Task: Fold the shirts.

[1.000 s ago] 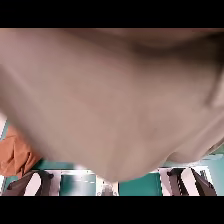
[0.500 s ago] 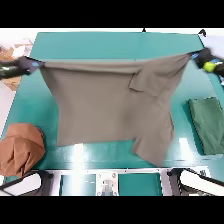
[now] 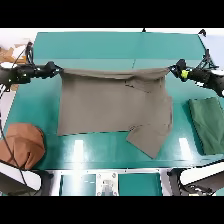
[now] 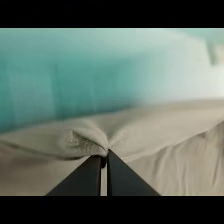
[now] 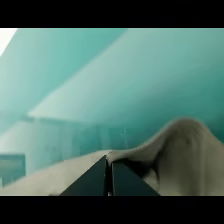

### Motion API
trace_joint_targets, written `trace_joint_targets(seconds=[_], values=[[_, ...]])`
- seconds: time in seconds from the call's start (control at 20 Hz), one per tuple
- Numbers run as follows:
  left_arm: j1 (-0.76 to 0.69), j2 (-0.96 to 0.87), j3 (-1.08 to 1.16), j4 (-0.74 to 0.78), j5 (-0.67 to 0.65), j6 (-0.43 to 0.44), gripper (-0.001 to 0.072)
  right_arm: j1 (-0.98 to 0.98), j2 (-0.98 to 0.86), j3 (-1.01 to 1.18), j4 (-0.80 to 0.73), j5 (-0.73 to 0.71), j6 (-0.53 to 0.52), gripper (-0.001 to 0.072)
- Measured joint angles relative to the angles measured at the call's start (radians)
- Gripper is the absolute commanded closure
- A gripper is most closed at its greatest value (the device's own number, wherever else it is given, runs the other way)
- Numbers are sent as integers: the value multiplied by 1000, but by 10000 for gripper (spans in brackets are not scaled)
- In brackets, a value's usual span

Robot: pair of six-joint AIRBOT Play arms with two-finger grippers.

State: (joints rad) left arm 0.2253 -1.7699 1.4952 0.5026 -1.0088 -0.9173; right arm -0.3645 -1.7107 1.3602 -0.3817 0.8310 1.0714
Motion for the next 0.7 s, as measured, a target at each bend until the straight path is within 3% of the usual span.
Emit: trace_joint_targets(seconds=[0.35, 0.7], values=[[-4, 0, 43, 348, -319, -220, 681, -55, 63, -19, -385, 230, 117, 695], [-6, 7, -97, 451, -301, -292, 681, -57, 98, -158, -557, 210, 148, 694]])
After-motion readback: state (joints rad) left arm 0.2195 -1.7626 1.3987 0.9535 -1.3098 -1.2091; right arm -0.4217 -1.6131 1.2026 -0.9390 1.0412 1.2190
